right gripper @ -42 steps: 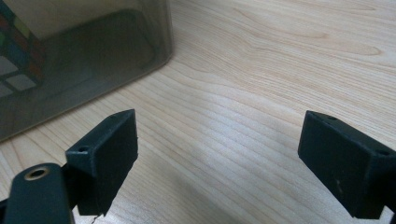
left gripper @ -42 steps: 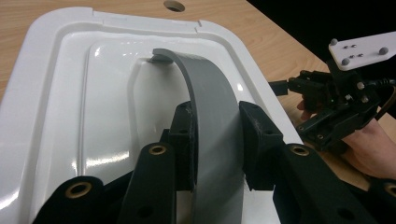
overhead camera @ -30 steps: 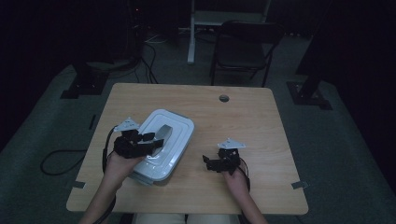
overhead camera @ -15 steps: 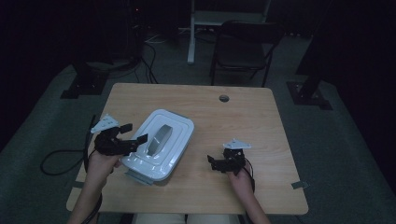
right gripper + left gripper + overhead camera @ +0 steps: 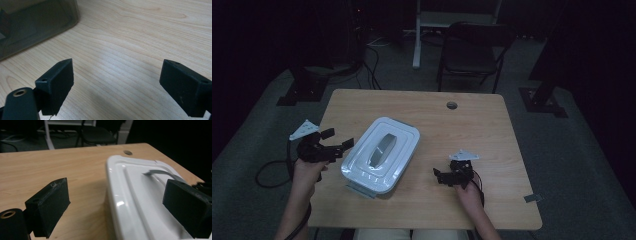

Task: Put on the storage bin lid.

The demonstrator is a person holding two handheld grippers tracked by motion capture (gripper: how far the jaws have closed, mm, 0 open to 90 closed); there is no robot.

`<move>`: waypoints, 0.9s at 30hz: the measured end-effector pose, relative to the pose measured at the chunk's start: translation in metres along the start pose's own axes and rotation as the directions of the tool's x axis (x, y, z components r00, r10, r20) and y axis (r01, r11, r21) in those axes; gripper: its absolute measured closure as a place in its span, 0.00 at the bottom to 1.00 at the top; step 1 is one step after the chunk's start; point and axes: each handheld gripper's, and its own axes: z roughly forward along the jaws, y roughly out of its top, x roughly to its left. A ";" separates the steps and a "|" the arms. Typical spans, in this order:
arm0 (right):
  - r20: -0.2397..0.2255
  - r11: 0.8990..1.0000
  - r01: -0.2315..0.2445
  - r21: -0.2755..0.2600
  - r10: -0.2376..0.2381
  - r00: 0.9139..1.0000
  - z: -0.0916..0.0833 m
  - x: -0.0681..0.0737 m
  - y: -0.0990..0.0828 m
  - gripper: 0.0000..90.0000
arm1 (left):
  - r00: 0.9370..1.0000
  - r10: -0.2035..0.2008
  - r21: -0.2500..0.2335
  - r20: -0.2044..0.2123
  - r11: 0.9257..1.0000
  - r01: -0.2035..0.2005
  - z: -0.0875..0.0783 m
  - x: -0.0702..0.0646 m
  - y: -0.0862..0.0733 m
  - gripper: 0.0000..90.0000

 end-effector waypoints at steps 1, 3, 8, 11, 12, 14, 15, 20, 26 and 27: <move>-0.001 1.000 0.000 0.000 0.000 1.000 0.000 0.000 0.000 0.13 | 1.000 0.008 -0.002 -0.007 1.000 -0.008 0.001 0.003 -0.001 0.09; 0.000 1.000 0.000 0.000 0.000 1.000 0.001 0.000 0.000 0.13 | 1.000 -0.003 0.003 0.011 1.000 0.003 0.002 0.010 -0.002 0.01; 0.011 1.000 0.001 0.000 -0.001 1.000 0.000 0.000 -0.001 0.13 | 1.000 0.008 0.001 -0.027 1.000 -0.008 0.013 0.022 -0.012 0.01; 0.010 1.000 -0.001 -0.005 0.001 1.000 0.000 0.000 -0.001 0.13 | 0.998 0.010 0.023 -0.069 1.000 -0.008 0.021 0.031 -0.019 0.01; 0.011 1.000 0.001 -0.003 -0.001 1.000 0.000 0.000 -0.001 0.13 | 0.997 0.007 0.020 -0.075 1.000 -0.006 0.023 0.034 -0.022 0.01; 0.013 1.000 0.001 -0.006 -0.001 1.000 0.000 0.000 -0.001 0.13 | 0.995 -0.005 0.016 -0.099 1.000 0.006 0.026 0.039 -0.027 0.01; 0.017 1.000 0.003 -0.007 -0.003 1.000 0.000 0.001 -0.001 0.13 | 0.994 -0.001 0.008 -0.111 1.000 0.001 0.028 0.041 -0.030 0.01; 0.015 1.000 0.006 -0.011 -0.006 1.000 0.002 0.002 0.000 0.13 | 0.990 -0.044 0.000 -0.137 0.999 0.044 0.040 0.054 -0.045 0.01; 0.014 0.999 -0.016 -0.041 0.016 1.000 0.001 0.004 -0.001 0.13 | 0.984 -0.037 0.030 -0.176 0.999 0.043 0.058 0.062 -0.065 0.01; 0.018 0.999 -0.019 -0.042 0.020 1.000 0.000 0.004 0.000 0.13 | 0.984 -0.033 0.045 -0.177 0.998 0.042 0.061 0.062 -0.067 0.01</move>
